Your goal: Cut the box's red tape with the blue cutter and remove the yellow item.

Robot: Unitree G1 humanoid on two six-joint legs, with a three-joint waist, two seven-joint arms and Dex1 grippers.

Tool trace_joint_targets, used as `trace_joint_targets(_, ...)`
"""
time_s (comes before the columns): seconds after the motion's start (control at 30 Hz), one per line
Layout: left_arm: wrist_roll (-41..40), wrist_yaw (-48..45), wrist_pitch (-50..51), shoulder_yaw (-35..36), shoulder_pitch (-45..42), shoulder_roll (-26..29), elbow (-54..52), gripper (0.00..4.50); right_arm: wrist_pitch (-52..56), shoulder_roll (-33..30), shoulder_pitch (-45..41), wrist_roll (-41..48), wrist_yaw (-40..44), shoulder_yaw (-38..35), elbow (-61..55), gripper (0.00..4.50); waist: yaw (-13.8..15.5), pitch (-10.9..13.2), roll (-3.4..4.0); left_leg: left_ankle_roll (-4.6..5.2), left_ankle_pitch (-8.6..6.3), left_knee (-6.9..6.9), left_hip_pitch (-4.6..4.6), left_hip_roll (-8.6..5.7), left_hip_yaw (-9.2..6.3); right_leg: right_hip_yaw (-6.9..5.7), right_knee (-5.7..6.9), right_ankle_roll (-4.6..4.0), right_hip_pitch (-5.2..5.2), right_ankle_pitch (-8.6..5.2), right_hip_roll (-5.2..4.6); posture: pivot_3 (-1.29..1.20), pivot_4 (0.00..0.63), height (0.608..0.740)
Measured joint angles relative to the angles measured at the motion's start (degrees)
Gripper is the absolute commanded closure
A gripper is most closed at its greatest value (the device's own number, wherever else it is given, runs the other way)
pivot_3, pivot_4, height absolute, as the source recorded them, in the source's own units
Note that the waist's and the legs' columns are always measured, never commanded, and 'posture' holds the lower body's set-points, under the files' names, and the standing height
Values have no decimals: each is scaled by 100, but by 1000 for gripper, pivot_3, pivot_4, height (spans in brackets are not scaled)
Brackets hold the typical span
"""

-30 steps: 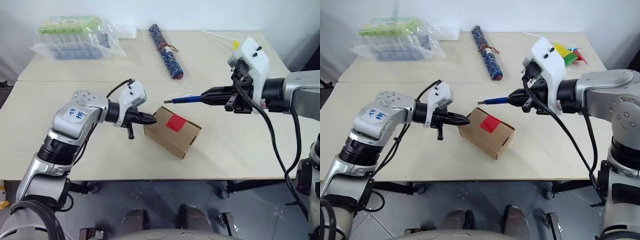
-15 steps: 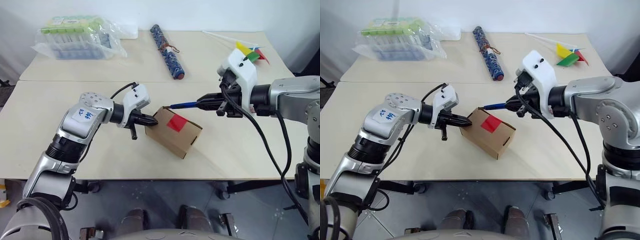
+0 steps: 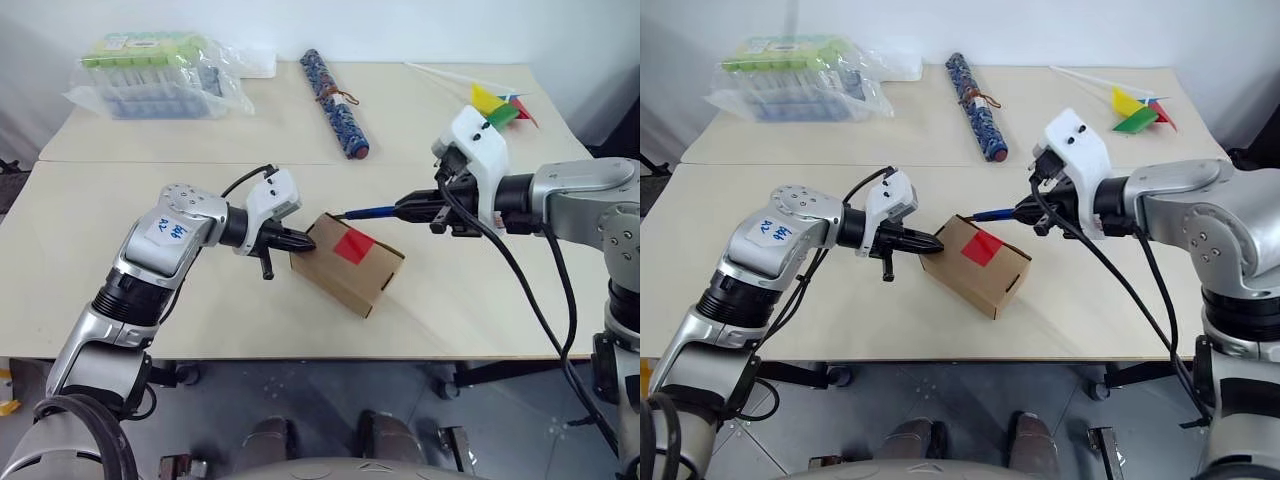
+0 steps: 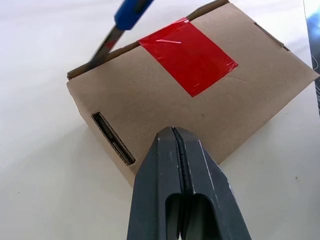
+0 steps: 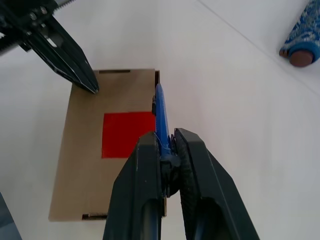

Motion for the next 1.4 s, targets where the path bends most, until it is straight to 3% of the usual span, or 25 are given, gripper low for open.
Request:
trace_joint_targets(0.3,45,-12,25,-12,-21,-13,3,4500,-190,-403,51,0,249,259,-36,4370,6,0,0,1,0,10,-1,1,0,2,0,0,2,0,0,0,150,740)
trace_joint_targets(0.87,134,219,1080,-349,-404,-117,-202,4500,-120,-782,-870,-211,916,1190,253,4370,62,-1,-2,4,-2,24,-1,1,-2,5,3,0,9,0,0,0,150,740)
trace_joint_targets(1.4,167,570,1506,-396,-528,-412,-105,4500,-382,-1102,-1189,-712,1654,1891,478,4370,145,-10,-14,14,-8,58,0,1,-8,9,3,0,31,0,0,0,150,740)
